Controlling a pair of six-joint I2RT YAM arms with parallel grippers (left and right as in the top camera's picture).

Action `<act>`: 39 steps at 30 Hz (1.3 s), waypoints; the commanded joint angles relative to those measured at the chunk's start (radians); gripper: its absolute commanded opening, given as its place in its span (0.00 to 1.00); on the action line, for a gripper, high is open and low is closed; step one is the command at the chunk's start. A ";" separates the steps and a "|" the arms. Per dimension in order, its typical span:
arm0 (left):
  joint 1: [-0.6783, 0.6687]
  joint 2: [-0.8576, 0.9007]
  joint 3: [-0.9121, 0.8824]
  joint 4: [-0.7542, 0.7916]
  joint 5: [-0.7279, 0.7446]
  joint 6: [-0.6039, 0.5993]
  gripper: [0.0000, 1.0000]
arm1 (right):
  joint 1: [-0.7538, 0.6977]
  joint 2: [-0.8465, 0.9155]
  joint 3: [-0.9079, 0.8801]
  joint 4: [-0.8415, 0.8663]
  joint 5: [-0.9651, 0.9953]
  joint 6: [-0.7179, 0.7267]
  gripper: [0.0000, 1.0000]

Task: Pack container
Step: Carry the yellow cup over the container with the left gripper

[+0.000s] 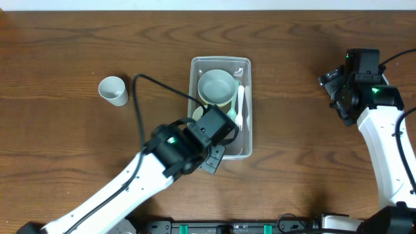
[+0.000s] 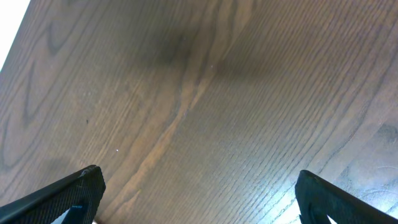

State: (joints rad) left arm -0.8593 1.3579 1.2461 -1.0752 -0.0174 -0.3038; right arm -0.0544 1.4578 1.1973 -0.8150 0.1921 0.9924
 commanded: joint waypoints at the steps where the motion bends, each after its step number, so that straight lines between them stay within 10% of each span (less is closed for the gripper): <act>1: -0.002 0.068 -0.014 0.027 -0.063 -0.012 0.06 | -0.004 0.001 0.000 -0.001 0.018 0.017 0.99; 39: -0.004 0.241 -0.003 0.161 -0.062 0.031 0.17 | -0.005 0.001 0.000 -0.001 0.018 0.017 0.99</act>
State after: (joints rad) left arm -0.8593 1.5963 1.2346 -0.9207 -0.0601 -0.3096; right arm -0.0544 1.4578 1.1973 -0.8150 0.1921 0.9924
